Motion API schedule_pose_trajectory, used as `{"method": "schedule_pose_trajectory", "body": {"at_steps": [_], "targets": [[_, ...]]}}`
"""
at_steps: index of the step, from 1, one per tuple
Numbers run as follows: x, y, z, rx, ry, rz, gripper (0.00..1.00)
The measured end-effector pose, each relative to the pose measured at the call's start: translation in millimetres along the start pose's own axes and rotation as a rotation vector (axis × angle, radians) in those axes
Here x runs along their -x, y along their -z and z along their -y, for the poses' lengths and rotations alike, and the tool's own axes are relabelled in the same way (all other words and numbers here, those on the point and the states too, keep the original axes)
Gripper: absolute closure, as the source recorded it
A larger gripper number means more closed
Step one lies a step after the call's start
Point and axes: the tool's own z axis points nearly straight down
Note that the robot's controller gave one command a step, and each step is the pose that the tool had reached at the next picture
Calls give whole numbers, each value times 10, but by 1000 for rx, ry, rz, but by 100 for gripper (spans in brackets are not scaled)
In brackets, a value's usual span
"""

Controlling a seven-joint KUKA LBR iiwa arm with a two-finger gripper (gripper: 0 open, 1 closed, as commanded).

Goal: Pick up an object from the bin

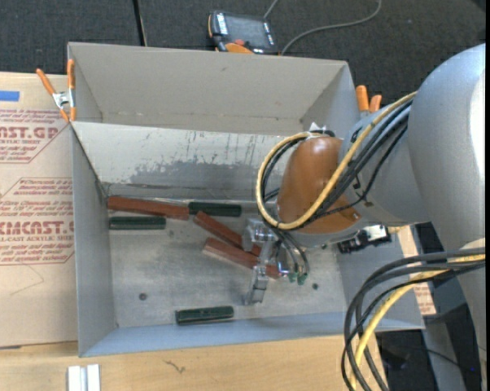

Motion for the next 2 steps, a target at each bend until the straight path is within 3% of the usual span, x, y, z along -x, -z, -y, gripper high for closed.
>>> {"method": "schedule_pose_trajectory", "body": {"at_steps": [1, 2], "targets": [[23, 19, -3, 0, 0, 8, 100], [-9, -6, 2, -2, 1, -3, 0]]}}
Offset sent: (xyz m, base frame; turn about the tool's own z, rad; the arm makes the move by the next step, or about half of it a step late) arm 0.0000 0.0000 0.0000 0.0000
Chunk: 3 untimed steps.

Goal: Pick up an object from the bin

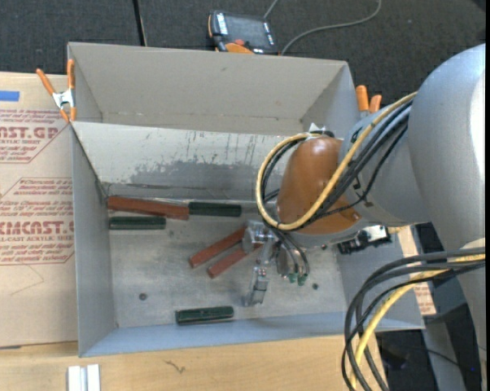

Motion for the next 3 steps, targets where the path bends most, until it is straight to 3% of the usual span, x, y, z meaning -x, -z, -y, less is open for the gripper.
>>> {"method": "schedule_pose_trajectory", "body": {"at_steps": [1, 2, 3], "targets": [[139, 66, -638, 3, -147, 2, 0], [147, 68, -617, 1, -149, 4, 100], [-22, 1193, -619, 3, -172, 7, 100]]}}
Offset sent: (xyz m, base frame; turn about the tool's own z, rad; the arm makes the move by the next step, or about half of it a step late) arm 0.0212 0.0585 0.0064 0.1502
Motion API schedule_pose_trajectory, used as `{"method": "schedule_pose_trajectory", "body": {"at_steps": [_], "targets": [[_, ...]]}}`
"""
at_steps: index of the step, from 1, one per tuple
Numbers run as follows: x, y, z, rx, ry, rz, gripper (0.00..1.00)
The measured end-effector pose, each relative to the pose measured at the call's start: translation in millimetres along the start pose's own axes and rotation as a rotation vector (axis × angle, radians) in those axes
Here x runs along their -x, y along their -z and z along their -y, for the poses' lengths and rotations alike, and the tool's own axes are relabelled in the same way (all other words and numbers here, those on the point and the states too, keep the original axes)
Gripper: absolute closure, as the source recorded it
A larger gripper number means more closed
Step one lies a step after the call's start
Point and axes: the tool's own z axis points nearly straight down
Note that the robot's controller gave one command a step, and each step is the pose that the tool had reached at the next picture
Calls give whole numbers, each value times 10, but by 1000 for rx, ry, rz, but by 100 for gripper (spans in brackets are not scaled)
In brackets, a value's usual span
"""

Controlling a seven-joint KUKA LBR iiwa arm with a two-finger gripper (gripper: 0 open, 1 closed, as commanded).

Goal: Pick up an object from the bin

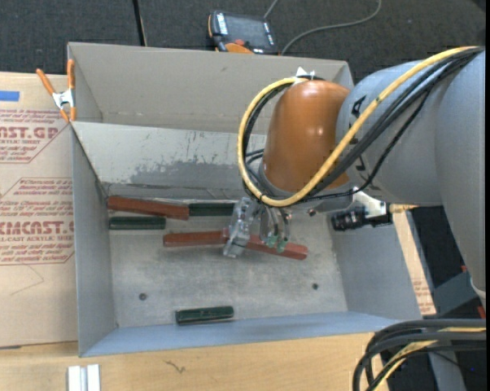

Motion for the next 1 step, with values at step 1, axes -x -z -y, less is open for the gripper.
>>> {"method": "schedule_pose_trajectory", "body": {"at_steps": [1], "targets": [[120, 384, 35, -1, 10, -1, 100]]}}
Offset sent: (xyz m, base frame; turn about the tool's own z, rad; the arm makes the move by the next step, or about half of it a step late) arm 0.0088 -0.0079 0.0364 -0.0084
